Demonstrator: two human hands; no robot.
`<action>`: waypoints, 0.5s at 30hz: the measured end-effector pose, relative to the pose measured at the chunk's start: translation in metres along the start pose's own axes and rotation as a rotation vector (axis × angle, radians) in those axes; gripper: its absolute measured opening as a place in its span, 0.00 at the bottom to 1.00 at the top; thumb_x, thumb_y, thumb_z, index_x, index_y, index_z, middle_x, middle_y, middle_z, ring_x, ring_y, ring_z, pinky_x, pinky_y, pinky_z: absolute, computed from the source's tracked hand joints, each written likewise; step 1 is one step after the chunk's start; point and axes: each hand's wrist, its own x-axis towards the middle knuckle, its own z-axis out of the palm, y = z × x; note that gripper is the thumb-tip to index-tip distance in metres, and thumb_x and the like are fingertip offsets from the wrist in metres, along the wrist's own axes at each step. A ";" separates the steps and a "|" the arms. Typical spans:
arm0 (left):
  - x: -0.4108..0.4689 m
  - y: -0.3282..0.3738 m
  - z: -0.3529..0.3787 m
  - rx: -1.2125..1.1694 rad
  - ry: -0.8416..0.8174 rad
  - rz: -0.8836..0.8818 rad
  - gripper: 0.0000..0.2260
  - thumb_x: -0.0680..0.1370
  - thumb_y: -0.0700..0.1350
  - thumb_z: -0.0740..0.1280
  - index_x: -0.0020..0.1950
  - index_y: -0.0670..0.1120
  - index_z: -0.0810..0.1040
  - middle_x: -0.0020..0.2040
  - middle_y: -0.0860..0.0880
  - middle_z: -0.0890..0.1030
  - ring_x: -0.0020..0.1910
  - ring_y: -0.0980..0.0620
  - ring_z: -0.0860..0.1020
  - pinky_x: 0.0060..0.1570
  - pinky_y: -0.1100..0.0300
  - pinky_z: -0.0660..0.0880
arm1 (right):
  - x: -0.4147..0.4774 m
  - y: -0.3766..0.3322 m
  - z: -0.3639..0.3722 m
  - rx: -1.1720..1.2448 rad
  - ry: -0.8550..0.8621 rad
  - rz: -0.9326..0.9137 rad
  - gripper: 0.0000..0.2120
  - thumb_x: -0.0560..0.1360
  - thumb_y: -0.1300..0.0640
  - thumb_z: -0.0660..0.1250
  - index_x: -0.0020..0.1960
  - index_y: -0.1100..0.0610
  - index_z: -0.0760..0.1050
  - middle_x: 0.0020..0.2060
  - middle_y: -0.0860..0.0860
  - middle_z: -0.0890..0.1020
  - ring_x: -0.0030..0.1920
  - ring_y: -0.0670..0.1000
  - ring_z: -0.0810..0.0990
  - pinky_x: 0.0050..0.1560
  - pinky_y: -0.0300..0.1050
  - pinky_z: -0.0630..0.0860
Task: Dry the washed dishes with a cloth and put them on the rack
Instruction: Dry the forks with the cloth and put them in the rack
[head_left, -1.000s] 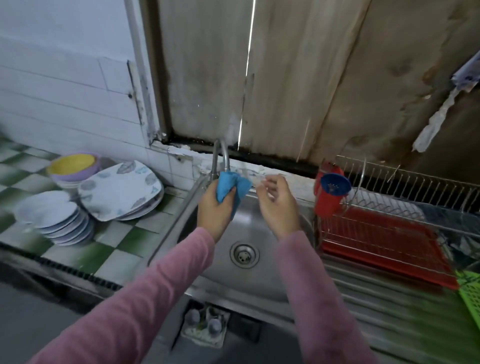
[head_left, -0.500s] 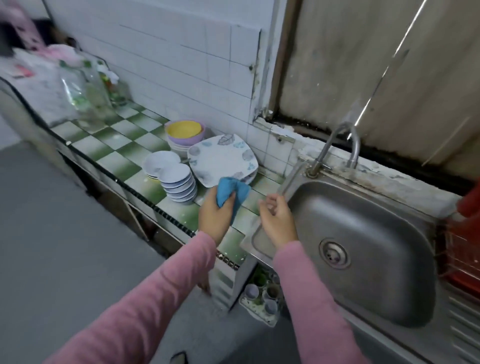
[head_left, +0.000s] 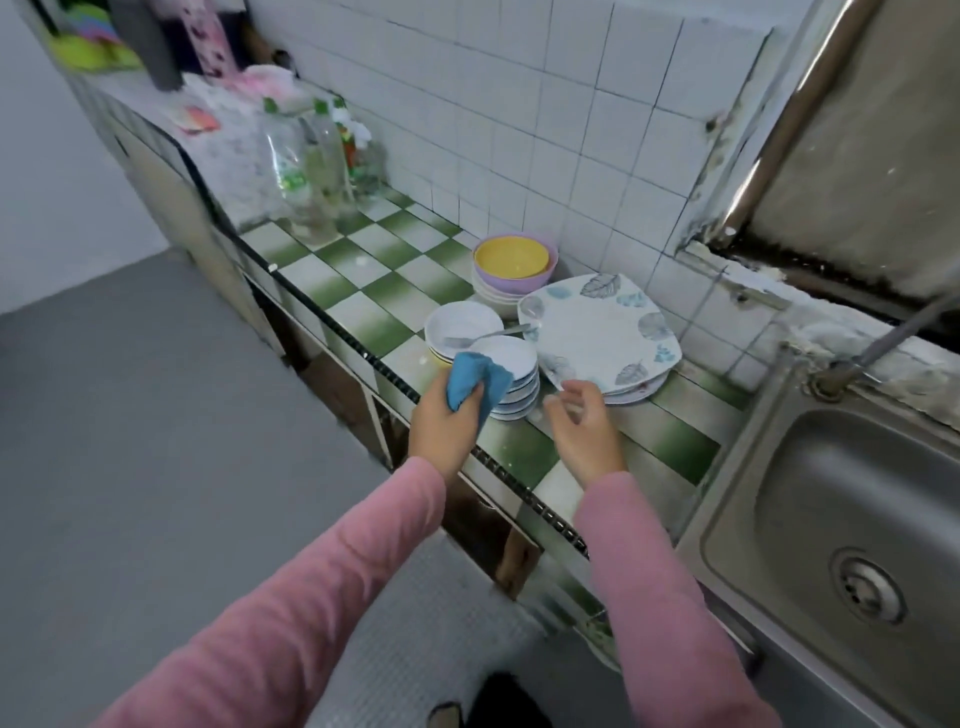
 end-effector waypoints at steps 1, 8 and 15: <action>0.007 -0.003 -0.002 0.002 -0.002 -0.006 0.07 0.80 0.43 0.65 0.56 0.53 0.74 0.50 0.51 0.79 0.48 0.52 0.76 0.48 0.61 0.68 | 0.008 -0.002 0.006 -0.022 -0.004 -0.002 0.12 0.80 0.54 0.65 0.63 0.52 0.70 0.60 0.50 0.76 0.60 0.50 0.75 0.61 0.44 0.70; 0.081 -0.016 -0.007 0.017 0.031 -0.019 0.05 0.80 0.44 0.65 0.54 0.53 0.74 0.46 0.54 0.78 0.45 0.52 0.76 0.42 0.62 0.70 | 0.088 -0.017 0.037 -0.130 -0.037 -0.016 0.16 0.80 0.55 0.63 0.67 0.57 0.71 0.64 0.52 0.76 0.64 0.52 0.74 0.68 0.49 0.69; 0.181 -0.006 -0.013 0.064 0.020 -0.009 0.07 0.81 0.44 0.64 0.58 0.50 0.75 0.50 0.50 0.79 0.49 0.49 0.76 0.49 0.58 0.71 | 0.194 -0.049 0.061 -0.325 -0.110 -0.019 0.11 0.80 0.58 0.62 0.61 0.58 0.78 0.57 0.53 0.81 0.59 0.53 0.77 0.55 0.39 0.69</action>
